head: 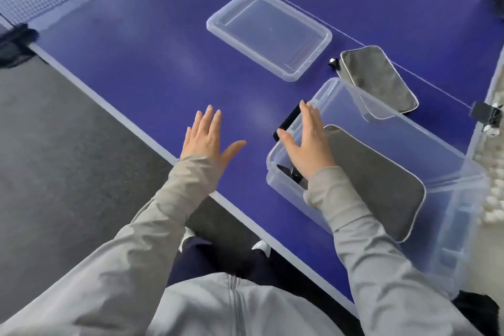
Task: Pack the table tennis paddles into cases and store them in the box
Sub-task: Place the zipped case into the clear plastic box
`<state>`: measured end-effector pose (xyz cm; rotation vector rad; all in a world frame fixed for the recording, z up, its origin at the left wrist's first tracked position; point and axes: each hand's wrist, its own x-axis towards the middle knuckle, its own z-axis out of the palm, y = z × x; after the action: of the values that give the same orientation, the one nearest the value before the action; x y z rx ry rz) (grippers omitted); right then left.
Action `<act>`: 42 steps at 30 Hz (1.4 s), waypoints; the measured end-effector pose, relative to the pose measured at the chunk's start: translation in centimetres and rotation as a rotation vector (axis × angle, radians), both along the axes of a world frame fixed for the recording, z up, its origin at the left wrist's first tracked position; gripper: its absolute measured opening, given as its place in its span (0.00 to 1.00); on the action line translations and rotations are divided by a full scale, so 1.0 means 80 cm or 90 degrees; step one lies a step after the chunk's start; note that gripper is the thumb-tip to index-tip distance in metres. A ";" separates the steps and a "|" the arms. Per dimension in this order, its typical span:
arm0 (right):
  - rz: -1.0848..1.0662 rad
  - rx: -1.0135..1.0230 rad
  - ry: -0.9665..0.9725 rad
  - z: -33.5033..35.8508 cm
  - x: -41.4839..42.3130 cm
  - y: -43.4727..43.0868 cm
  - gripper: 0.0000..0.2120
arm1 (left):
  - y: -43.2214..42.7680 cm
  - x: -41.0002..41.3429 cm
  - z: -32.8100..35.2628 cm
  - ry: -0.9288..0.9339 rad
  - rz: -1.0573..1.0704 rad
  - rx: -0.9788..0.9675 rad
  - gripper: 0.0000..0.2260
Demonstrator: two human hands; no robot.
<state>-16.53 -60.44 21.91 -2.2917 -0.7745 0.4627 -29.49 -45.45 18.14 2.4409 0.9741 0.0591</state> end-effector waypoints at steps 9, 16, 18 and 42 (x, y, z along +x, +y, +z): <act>0.373 -0.203 -0.109 -0.084 -0.173 0.210 0.31 | 0.121 -0.219 -0.103 0.188 0.106 -0.033 0.34; 0.696 -0.578 -0.165 -0.180 -0.306 0.295 0.31 | 0.156 -0.428 -0.166 0.366 0.232 -0.170 0.33; 0.720 -0.616 -0.165 -0.193 -0.330 0.311 0.30 | 0.149 -0.466 -0.173 0.374 0.285 -0.213 0.33; 0.811 -0.573 -0.177 -0.226 -0.392 0.722 0.28 | 0.458 -0.559 -0.144 0.368 0.555 -0.333 0.32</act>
<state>-47.87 -2.71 3.84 -2.2907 -2.5829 1.2354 -74.21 -8.81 6.60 1.4276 1.9466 -0.5521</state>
